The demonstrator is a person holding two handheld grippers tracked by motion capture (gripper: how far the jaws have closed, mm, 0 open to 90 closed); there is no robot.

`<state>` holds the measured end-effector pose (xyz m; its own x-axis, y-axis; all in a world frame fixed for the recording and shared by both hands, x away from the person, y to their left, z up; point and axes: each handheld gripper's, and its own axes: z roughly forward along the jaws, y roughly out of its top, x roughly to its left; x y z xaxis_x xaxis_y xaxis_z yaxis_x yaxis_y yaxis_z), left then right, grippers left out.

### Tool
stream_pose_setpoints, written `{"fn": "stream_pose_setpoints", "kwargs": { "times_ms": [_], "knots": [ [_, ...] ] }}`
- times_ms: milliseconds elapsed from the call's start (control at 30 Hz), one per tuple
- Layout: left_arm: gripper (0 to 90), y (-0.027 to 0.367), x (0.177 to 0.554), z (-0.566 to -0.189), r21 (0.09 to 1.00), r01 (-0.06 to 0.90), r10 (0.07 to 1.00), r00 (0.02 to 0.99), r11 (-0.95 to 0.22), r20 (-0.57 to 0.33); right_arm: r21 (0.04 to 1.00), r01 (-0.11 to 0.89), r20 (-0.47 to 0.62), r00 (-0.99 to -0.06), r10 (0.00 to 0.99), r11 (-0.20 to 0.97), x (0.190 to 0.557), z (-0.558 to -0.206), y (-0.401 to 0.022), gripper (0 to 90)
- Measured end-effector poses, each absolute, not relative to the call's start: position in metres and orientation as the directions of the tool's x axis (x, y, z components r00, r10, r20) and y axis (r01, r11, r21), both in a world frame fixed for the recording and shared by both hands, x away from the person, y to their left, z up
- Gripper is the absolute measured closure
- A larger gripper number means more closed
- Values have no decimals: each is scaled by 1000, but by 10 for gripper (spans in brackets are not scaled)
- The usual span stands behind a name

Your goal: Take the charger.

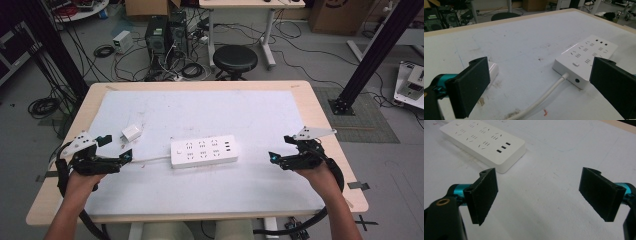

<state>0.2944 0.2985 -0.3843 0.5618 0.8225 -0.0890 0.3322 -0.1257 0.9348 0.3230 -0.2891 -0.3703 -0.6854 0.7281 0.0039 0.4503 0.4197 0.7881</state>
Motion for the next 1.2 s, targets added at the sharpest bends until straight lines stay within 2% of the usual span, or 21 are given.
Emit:
{"fn": "stream_pose_setpoints", "kwargs": {
  "times_ms": [433, 800, 867, 1200],
  "knots": [
    [31, 297, 319, -361, 938, 312, 803, 592, -148, -70, 780, 457, 8, -689, 725, 427, 328, -365, -289, 159],
    [31, 292, 364, -331, 934, 252, 733, 680, -254, 16, 767, 467, -1, -684, 730, 439, 335, -361, -288, 159],
    [31, 293, 371, -331, 925, 255, 732, 680, -282, 36, 767, 465, -5, -686, 727, 443, 335, -361, -286, 159],
    [31, 305, 398, -348, 889, 345, 758, 652, -301, 4, 747, 483, -1, -686, 728, 456, 341, -363, -283, 159]
  ]
}}
